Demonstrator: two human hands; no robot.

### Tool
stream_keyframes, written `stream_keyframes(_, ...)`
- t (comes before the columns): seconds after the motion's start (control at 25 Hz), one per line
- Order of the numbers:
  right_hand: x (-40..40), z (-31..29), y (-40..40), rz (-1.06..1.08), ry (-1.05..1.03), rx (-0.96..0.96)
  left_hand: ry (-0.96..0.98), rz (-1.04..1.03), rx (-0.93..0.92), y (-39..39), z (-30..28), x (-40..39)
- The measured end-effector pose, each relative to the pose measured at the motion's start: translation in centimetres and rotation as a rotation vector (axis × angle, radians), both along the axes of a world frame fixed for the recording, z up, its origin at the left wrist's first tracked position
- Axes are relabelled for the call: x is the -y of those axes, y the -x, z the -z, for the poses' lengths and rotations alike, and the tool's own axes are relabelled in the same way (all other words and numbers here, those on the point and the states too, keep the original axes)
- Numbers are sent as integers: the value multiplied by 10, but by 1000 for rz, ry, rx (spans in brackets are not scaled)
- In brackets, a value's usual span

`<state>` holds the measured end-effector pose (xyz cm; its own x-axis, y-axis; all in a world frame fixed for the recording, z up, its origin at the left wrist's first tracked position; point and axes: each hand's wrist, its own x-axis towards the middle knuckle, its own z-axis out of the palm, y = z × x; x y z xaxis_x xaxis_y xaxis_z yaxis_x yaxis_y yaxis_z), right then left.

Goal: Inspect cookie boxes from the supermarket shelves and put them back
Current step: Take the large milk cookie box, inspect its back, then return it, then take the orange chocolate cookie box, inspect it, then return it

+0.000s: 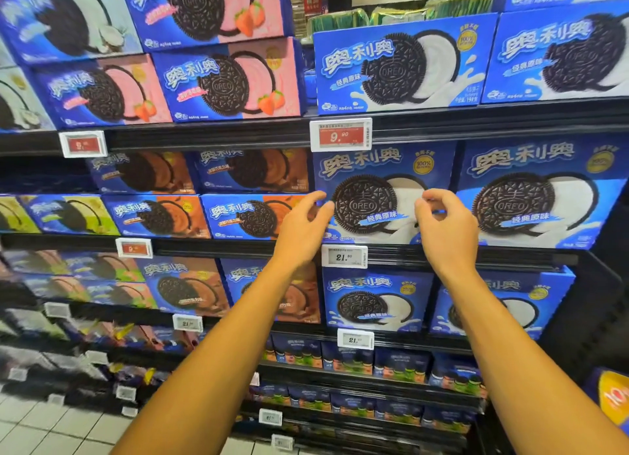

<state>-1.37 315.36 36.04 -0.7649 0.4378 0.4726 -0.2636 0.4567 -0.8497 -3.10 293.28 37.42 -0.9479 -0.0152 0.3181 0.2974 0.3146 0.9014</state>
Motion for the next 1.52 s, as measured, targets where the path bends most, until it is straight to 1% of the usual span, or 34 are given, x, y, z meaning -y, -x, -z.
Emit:
stream_keyframes(0.08,-1,1,-1,-75,34,4,-169,105,117,-2,0,8)
stream_keyframes(0.12,-1,0,-2,-133,67,-2,-248,113,160,-3,-1,15)
stream_keyframes(0.2,2,-4,-7,-255,152,-30,-353,59,185,-7,3,34)
stream_keyframes(0.36,30,-17,-14,-409,274,-56,-506,-61,162,-32,12,88)
stream_keyframes(0.44,54,-25,-14,-509,284,-27,-547,-97,159,-47,11,118)
stream_keyframes(0.6,120,-38,-12,-674,187,38,-575,-172,107,-63,6,177)
stream_keyframes(0.72,179,-42,-6,-754,206,66,-530,-291,51,-59,1,231)
stream_keyframes(0.8,218,-44,1,-745,219,74,-502,-363,32,-51,0,275)
stream_keyframes(0.92,262,-46,13,-648,276,45,-414,-452,14,-32,-3,340)
stream_keyframes(1.0,291,-47,23,-577,312,36,-410,-455,14,-11,-10,381)
stream_keyframes(1.12,325,-48,38,-488,365,25,-479,-394,-28,23,-26,426)
stream_keyframes(1.2,341,-50,45,-438,380,15,-576,-328,-54,42,-38,439)
stream_keyframes(1.32,361,-51,54,-339,372,-19,-676,-165,20,59,-54,437)
stream_keyframes(1.52,395,-52,60,-223,303,-30,-671,-26,115,69,-62,431)
